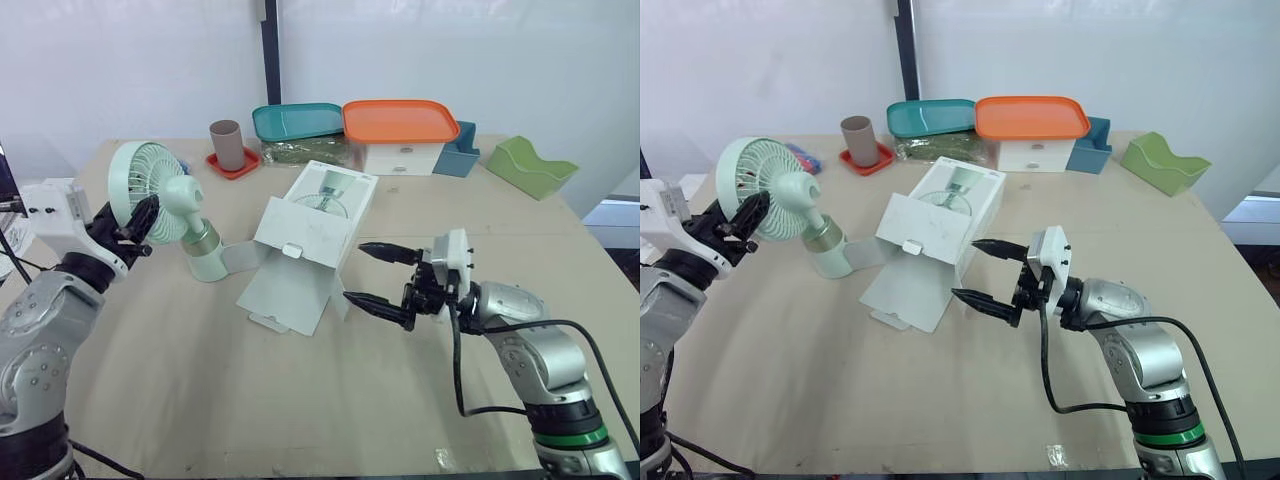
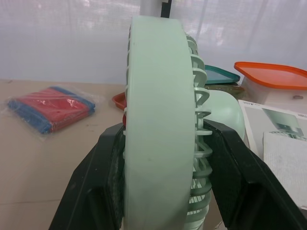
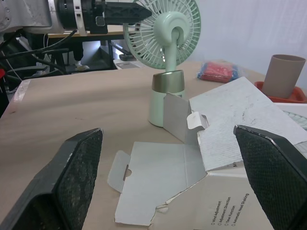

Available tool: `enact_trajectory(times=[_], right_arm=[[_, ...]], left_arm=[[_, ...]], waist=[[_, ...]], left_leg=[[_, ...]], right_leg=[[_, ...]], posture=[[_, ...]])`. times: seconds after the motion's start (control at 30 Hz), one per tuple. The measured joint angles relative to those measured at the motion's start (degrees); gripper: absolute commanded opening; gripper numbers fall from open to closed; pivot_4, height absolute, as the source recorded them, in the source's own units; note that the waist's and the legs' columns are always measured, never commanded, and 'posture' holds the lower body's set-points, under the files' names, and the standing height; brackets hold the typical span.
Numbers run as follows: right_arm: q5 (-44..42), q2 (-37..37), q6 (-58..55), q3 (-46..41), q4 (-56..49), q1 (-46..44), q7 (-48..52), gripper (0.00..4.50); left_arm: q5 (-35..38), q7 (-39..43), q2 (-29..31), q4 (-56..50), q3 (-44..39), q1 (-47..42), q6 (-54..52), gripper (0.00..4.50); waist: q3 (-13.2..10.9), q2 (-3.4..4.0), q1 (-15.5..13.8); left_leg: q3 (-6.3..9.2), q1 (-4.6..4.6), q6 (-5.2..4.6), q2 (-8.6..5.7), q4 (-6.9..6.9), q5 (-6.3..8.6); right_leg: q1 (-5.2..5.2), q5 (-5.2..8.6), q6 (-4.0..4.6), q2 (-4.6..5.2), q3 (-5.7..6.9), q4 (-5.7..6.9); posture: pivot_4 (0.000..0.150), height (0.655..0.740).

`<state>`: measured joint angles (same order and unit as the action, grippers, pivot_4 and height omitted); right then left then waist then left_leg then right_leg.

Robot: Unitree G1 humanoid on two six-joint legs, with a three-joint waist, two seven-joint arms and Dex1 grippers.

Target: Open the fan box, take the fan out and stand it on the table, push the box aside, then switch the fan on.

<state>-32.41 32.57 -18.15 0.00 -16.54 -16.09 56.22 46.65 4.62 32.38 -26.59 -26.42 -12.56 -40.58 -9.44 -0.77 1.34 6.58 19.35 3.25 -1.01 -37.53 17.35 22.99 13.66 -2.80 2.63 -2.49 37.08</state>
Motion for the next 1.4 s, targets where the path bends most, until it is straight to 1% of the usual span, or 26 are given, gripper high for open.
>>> enact_trajectory(times=[0.07, 0.13, 0.17, 0.2, 0.23, 0.3, 0.37, 0.6, 0.73, 0.93, 1.13, 1.2, 1.33, 1.4], right_arm=[[0.0, 0.0, 0.0, 0.0, 0.0, 0.0, 0.0, 4.5], [0.1, 0.0, 0.0, 0.0, 0.0, 0.0, 0.0, 4.5], [0.1, 0.0, 0.0, 0.0, 0.0, 0.0, 0.1, 4.5], [0.2, 0.0, 0.0, 0.0, -0.1, 0.1, 0.2, 4.5], [0.2, 0.1, 0.0, 0.0, -0.1, 0.1, 0.2, 4.5], [0.2, 0.1, 0.0, 0.0, -0.1, 0.1, 0.2, 4.5], [0.3, 0.1, 0.0, 0.0, -0.2, 0.2, 0.3, 4.5], [0.7, 0.1, 0.0, 0.1, -0.2, 0.3, 0.5, 4.5], [0.9, 0.1, 0.0, 0.3, -0.3, 0.7, 1.0, 4.5], [1.2, 0.2, 0.0, 0.3, -0.8, 1.7, 1.1, 4.5], [1.3, 0.4, 0.0, 0.3, -1.3, 1.8, 1.2, 4.5], [1.3, 0.4, 0.0, 0.3, -1.5, 1.8, 1.2, 4.5], [1.3, 0.7, -0.1, 0.2, -1.9, 3.3, 0.7, 4.5], [1.3, 0.7, -0.2, 0.3, -2.6, 3.8, 0.3, 4.5]], left_arm=[[0.0, 0.6, 0.1, 0.5, 0.0, -0.3, -0.1, 1.9], [-0.1, 0.9, 0.2, 0.8, -0.2, -0.3, -0.3, 2.94], [-0.3, 0.9, 0.3, 0.8, -0.2, -0.3, -0.5, 3.11], [-1.2, 0.9, 0.3, 2.3, 0.2, 0.3, -1.0, 3.78], [-1.3, 0.9, 0.3, 2.5, 0.2, 0.4, -1.1, 3.88], [-2.0, 0.8, 0.3, 4.2, 0.6, 0.7, -1.6, 4.4], [-2.9, 1.0, 0.3, 4.7, 0.7, 0.7, -1.6, 4.4], [-5.6, 4.6, 0.7, 4.6, 0.6, 0.8, 1.9, 4.4], [-6.0, 7.1, 0.7, 3.0, 0.7, 4.8, 2.2, 4.4], [-7.2, 7.2, -0.3, 1.5, 0.7, 8.7, 2.6, 4.4], [-9.1, 8.7, -0.3, 1.2, 1.5, 10.1, 4.2, 4.4], [-10.0, 9.8, -0.3, 1.1, 1.7, 11.7, 5.1, 4.4], [-13.6, 14.6, -1.4, 1.0, 2.0, 21.4, 9.7, 4.4], [-14.6, 16.1, -1.5, 1.0, 2.2, 23.3, 11.8, 4.4]], waist=[[0.0, 0.0, 0.0], [0.0, 0.01, 0.0], [0.0, 0.01, 0.0], [0.0, 0.0, 0.0], [0.0, -0.01, 0.0], [-0.1, -0.16, 0.0], [-0.2, -0.34, 0.0], [-0.2, -0.34, 0.0], [-0.2, -0.34, 0.1], [-0.2, -0.34, 0.0], [-0.2, -0.34, 0.0], [-0.2, -0.34, 0.1], [-0.2, -0.34, 0.0], [-0.2, -0.34, 0.0]], left_leg=[[0.01, 0.0, 0.01, 0.0, 0.0, 0.0], [0.01, 0.0, 0.02, 0.0, 0.0, -0.01], [0.01, 0.0, 0.02, 0.0, 0.0, -0.01], [0.01, 0.02, 0.02, 0.0, 0.01, -0.01], [0.01, 0.02, 0.02, 0.01, 0.02, -0.01], [0.02, 0.08, 0.02, 0.02, 0.02, -0.01], [0.03, 0.24, 0.04, 0.03, 0.02, 0.0], [0.03, 0.33, 0.12, 0.03, 0.02, 0.05], [0.02, 0.33, 0.11, 0.04, 0.02, 0.06], [0.03, 0.32, 0.11, 0.04, 0.02, 0.06], [0.02, 0.32, 0.1, 0.04, 0.02, 0.06], [-0.02, 0.3, 0.09, 0.05, 0.03, 0.07], [-0.07, 0.29, 0.08, 0.1, 0.05, 0.11], [-0.06, 0.29, 0.1, 0.1, 0.04, 0.1]], right_leg=[[0.0, 0.0, 0.0, 0.0, 0.0, 0.0], [0.0, 0.0, -0.01, 0.0, 0.0, 0.0], [0.0, 0.0, -0.01, 0.0, 0.0, 0.0], [0.03, 0.0, -0.01, -0.02, 0.0, 0.0], [0.04, 0.0, -0.01, -0.02, 0.0, 0.0], [0.11, 0.0, 0.0, -0.04, 0.0, 0.0], [0.25, -0.01, 0.0, -0.03, 0.0, -0.02], [0.34, -0.01, 0.0, 0.01, 0.01, -0.04], [0.35, -0.01, 0.0, -0.01, 0.01, -0.04], [0.33, -0.01, 0.0, 0.0, 0.01, -0.04], [0.33, -0.01, -0.01, -0.01, 0.01, -0.04], [0.33, -0.01, 0.0, -0.01, -0.01, -0.05], [0.33, 0.0, 0.01, -0.02, -0.03, -0.06], [0.3, 0.0, 0.01, -0.02, -0.03, -0.07]], posture=[[0.15, 0.74], [0.15, 0.74], [0.15, 0.74], [0.15, 0.74], [0.15, 0.74], [0.15, 0.74], [0.15, 0.74], [0.15, 0.74], [0.15, 0.74], [0.15, 0.74], [0.15, 0.74], [0.15, 0.74], [0.15, 0.74], [0.15, 0.74]])
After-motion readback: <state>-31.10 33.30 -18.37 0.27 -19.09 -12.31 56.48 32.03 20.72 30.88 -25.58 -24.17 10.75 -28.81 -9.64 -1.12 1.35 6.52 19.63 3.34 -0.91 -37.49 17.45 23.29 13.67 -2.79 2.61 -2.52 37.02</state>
